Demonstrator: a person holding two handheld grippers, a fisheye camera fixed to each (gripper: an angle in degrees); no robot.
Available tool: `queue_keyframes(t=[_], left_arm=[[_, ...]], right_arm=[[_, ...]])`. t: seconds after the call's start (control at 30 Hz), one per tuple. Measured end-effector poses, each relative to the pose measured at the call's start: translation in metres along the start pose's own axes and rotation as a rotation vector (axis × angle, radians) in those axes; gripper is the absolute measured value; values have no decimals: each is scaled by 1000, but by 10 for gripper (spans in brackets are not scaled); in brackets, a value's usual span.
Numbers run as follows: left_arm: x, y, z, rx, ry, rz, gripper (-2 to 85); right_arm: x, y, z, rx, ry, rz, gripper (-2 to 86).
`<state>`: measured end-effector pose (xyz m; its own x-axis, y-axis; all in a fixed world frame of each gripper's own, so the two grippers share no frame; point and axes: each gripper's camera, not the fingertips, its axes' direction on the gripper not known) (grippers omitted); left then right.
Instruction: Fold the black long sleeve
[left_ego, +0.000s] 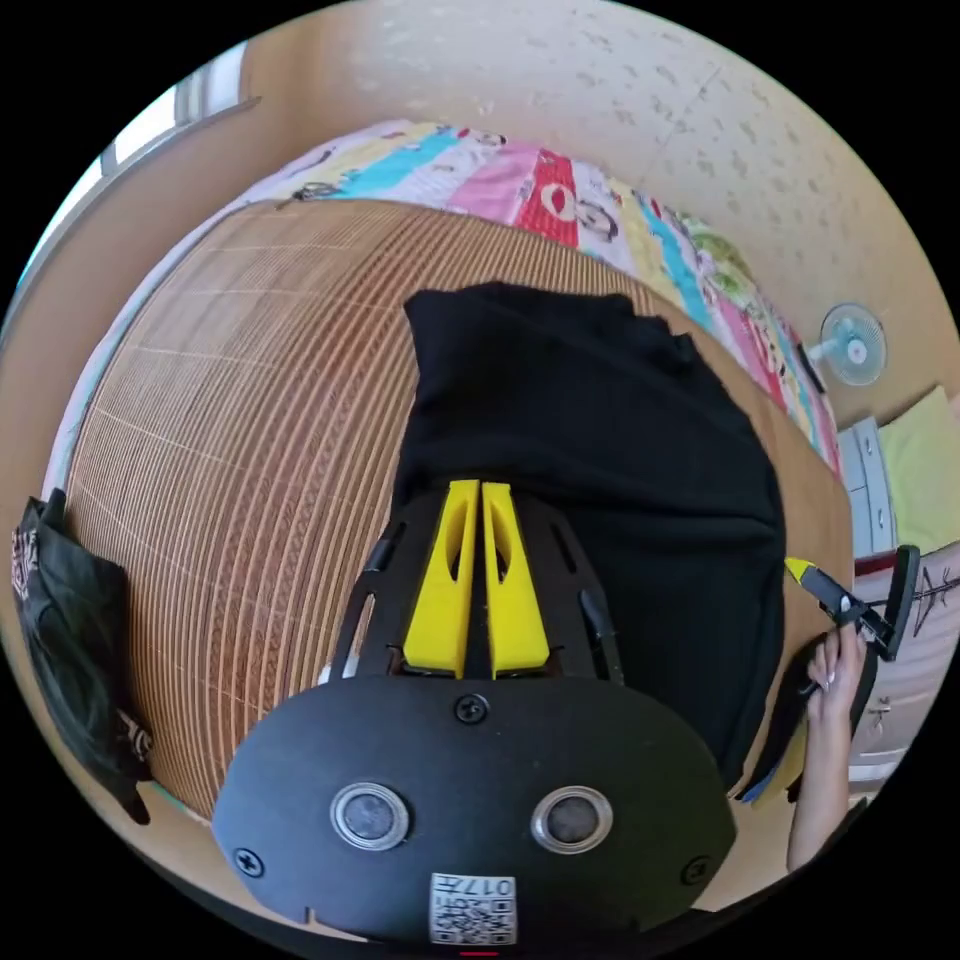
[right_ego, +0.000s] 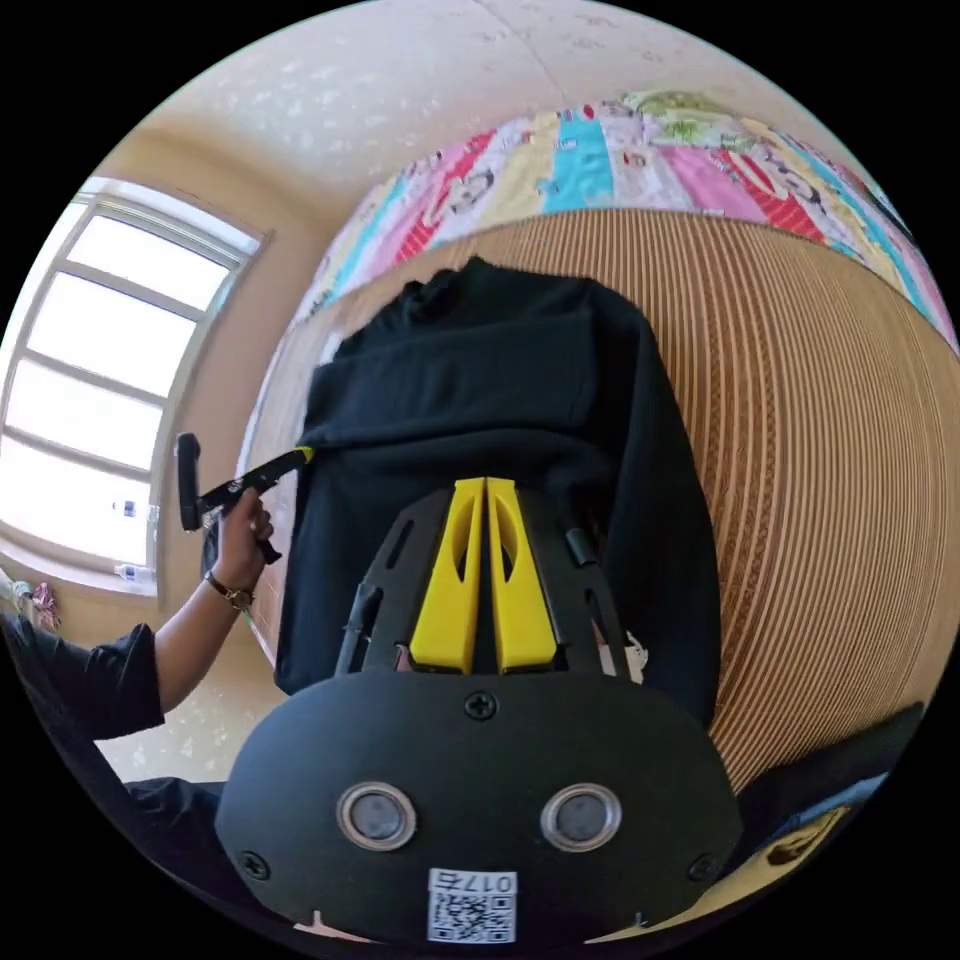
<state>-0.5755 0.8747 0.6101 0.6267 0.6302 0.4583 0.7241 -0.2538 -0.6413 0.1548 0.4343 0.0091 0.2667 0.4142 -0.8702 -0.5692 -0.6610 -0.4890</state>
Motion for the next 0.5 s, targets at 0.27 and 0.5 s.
queue_keyframes(t=[0.27,0.5], left_arm=[[31,112,-19,-61,280,83,-9],[36,182,6,-248,399,-14,-5]], right_arm=[[27,148,-48,-74,262,261,121],[11,174,-7,-359,364,152,54]])
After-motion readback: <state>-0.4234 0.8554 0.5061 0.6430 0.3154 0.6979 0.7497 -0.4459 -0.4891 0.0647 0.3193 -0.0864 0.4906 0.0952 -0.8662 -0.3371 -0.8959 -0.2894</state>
